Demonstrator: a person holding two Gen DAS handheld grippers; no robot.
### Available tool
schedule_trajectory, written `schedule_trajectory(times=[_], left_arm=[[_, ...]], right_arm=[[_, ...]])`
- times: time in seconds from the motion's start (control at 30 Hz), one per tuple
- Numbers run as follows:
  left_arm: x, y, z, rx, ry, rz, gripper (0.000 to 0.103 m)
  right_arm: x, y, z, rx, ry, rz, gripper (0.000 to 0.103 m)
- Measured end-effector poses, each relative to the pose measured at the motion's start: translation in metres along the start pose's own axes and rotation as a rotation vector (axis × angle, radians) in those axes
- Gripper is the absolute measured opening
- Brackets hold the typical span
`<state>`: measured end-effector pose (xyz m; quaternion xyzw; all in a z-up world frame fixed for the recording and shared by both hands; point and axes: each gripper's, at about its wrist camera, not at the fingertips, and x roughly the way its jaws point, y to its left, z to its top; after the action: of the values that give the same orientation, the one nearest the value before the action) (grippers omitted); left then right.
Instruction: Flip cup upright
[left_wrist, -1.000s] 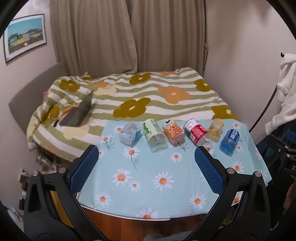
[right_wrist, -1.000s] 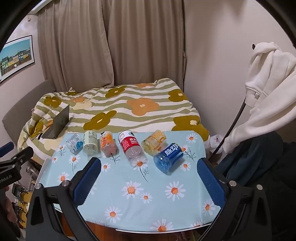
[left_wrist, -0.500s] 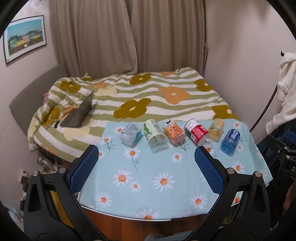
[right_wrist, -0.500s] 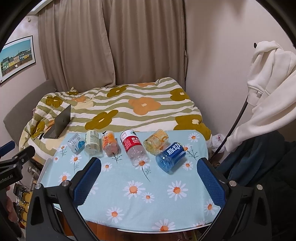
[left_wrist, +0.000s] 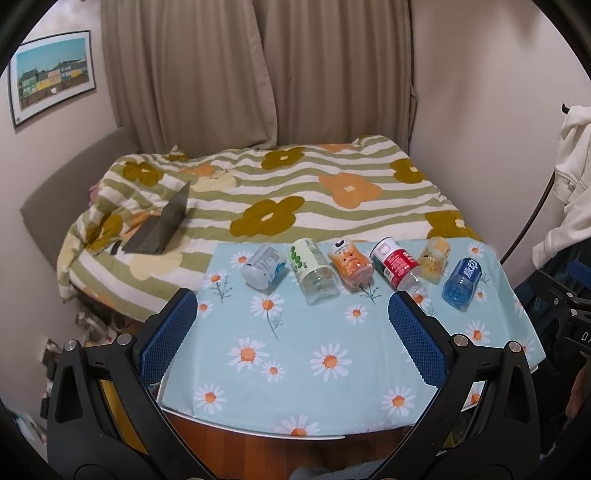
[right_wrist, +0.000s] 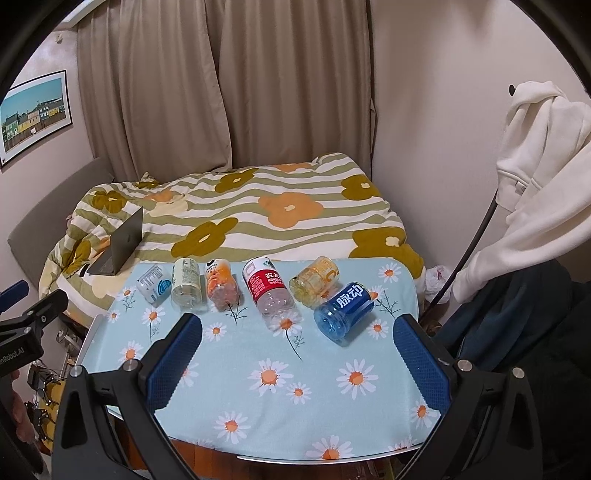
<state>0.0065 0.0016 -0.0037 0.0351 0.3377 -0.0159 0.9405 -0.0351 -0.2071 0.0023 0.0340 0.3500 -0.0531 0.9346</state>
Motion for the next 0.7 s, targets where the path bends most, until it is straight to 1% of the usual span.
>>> schedule_trajectory(times=[0.7], left_arm=[[-0.0006,0.0,0.0012,0.0,-0.001,0.001,0.103]], right_arm=[[0.001,0.0011,0.0005,-0.002,0.001,0.0,0.103]])
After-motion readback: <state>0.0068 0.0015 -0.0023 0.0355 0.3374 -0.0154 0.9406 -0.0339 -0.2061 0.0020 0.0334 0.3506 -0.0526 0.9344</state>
